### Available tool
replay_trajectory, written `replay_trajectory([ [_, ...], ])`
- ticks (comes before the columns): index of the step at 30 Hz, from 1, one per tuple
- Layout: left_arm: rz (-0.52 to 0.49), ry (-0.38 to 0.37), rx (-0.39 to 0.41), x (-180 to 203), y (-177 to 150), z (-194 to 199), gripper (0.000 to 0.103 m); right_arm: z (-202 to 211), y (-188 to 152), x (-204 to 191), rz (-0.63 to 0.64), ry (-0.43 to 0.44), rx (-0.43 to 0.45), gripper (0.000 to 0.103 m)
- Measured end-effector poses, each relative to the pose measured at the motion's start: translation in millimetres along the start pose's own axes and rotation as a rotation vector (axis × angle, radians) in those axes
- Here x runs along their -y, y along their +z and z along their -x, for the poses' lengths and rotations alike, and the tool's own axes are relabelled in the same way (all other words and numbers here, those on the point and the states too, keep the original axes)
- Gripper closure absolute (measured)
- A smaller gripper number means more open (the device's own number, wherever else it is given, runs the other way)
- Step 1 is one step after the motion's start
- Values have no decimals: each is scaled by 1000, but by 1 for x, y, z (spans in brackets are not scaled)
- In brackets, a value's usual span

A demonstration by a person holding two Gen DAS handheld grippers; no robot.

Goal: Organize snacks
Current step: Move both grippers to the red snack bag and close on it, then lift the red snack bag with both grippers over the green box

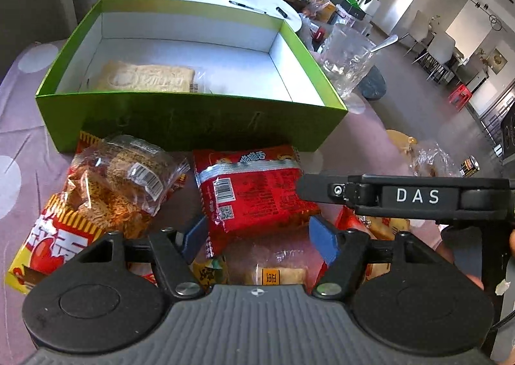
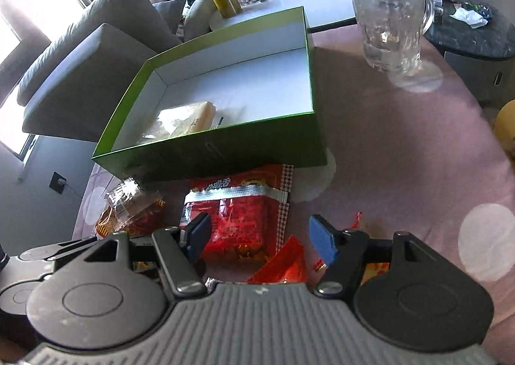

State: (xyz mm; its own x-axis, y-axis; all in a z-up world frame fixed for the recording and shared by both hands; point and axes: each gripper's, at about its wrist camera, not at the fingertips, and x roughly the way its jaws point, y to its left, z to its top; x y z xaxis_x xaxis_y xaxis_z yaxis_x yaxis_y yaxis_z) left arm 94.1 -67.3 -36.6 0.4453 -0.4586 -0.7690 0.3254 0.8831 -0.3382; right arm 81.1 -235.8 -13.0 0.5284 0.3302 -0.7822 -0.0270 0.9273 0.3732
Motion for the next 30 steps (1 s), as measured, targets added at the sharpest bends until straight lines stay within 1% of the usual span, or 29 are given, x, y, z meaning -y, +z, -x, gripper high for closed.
replay_trajectory([
  [7, -2, 10, -24, -2, 3, -13, 36, -12, 4, 2, -20, 12, -21, 12],
  [11, -9, 31, -37, -4, 5, -19, 30, -21, 6, 4, -39, 30, -48, 12],
  [13, -10, 36, -43, -6, 5, -23, 30, -25, 6, 2, -38, 36, -57, 12],
  [18, -41, 20, -37, -2, 7, -28, 30, -34, 5, 0, -24, 33, -73, 13],
  [19, -47, 18, -37, -1, 7, -29, 30, -35, 4, -1, -14, 34, -68, 14],
  [21, -55, 4, -37, 3, 7, -29, 32, -35, 4, -2, -9, 56, -73, 21],
  [22, -52, 0, -30, 5, 6, -27, 32, -35, 4, -4, -14, 68, -78, 25],
  [24, -59, 4, -10, 11, 5, -18, 32, -30, 3, -5, -12, 78, -72, 27],
  [25, -78, 7, 11, 16, 5, -10, 32, -25, 2, -7, -6, 79, -62, 28],
  [30, -137, 13, 119, 31, 11, 27, 32, 14, 3, -19, 21, 105, 40, 28],
])
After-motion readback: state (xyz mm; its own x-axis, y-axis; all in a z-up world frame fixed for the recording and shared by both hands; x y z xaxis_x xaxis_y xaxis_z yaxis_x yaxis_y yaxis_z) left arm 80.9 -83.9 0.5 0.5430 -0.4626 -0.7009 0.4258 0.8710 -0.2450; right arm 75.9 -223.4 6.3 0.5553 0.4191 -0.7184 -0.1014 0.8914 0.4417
